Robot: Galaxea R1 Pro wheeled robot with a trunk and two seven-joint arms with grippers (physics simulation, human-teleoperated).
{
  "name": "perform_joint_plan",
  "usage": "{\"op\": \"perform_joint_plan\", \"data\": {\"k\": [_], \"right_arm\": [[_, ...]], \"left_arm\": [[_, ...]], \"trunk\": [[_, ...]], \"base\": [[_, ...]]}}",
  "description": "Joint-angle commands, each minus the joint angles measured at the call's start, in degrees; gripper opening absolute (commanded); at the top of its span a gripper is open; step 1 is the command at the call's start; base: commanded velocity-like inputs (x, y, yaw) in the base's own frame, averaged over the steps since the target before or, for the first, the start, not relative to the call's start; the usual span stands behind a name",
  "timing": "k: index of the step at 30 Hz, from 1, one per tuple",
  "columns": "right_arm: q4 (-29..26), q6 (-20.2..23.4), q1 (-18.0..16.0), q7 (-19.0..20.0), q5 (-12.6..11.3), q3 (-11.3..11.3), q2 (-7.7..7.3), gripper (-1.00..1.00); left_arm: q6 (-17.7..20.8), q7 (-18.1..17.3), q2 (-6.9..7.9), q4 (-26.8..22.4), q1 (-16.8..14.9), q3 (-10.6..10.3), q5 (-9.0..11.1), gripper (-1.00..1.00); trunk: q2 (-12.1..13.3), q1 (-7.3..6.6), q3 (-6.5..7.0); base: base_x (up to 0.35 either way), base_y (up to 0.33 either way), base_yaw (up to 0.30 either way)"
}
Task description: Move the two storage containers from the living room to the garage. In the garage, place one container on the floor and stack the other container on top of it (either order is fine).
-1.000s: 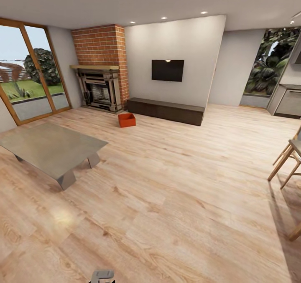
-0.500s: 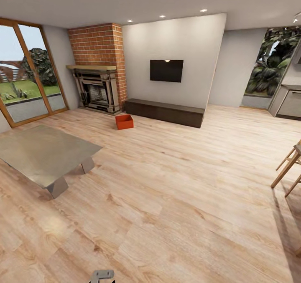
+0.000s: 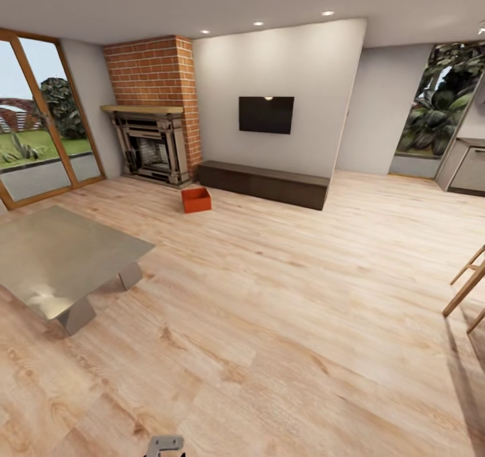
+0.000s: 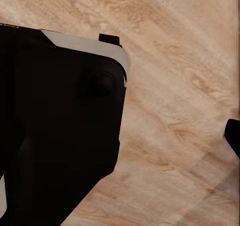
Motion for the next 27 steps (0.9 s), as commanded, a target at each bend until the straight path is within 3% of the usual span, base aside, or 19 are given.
{"op": "perform_joint_plan", "data": {"k": [1, 27], "right_arm": [[0.10, 0.18, -0.07, -0.24, 0.27, 0.41, 0.03, 1.00], [0.10, 0.18, -0.07, -0.24, 0.26, 0.41, 0.04, 1.00]], "left_arm": [[-0.24, -0.01, 0.01, 0.07, -0.07, -0.48, 0.59, 1.00], [-0.76, -0.01, 0.00, 0.10, -0.03, -0.46, 0.58, 1.00]], "trunk": [[-0.08, 0.05, -0.09], [-0.08, 0.05, -0.09]], "base": [[0.322, -0.133, 0.000], [0.322, -0.133, 0.000]]}}
